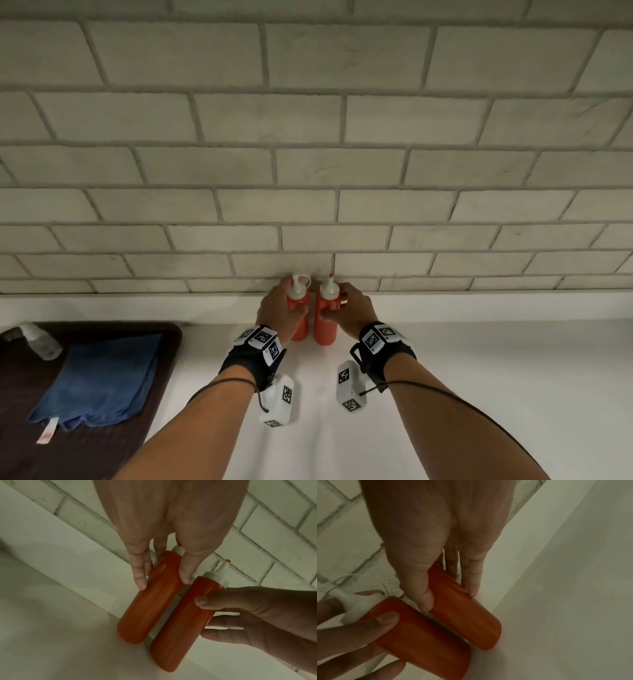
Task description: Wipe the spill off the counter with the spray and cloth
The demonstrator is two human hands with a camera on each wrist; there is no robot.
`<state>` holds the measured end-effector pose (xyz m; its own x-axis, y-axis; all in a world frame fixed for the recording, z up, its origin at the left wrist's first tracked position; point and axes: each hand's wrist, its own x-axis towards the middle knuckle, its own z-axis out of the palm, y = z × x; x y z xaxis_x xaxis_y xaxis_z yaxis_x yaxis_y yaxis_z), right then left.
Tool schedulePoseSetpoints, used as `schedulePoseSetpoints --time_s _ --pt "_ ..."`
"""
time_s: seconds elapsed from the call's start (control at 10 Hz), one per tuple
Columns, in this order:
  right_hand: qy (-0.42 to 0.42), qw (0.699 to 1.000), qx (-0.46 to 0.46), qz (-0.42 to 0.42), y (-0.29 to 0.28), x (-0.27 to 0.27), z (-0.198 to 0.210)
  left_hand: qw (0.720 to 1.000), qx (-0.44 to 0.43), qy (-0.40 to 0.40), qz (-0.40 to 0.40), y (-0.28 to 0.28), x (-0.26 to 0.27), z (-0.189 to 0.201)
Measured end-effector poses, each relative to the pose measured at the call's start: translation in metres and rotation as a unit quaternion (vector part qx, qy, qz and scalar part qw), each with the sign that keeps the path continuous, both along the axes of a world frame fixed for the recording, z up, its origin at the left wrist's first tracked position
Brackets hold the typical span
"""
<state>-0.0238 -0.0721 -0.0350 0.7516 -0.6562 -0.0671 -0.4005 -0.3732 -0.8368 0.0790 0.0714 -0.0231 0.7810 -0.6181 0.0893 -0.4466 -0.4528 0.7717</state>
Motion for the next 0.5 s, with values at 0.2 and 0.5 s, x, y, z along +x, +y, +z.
schedulePoseSetpoints --time_s 0.2,0.5 --pt "0.007 0.999 -0.043 0.002 -0.003 0.018 -0.007 1.0 0.002 0.012 0.001 -0.009 0.015 -0.011" --pt "0.0 0.998 -0.054 0.017 0.003 0.017 -0.007 0.999 -0.024 0.033 0.005 -0.012 0.016 -0.016"
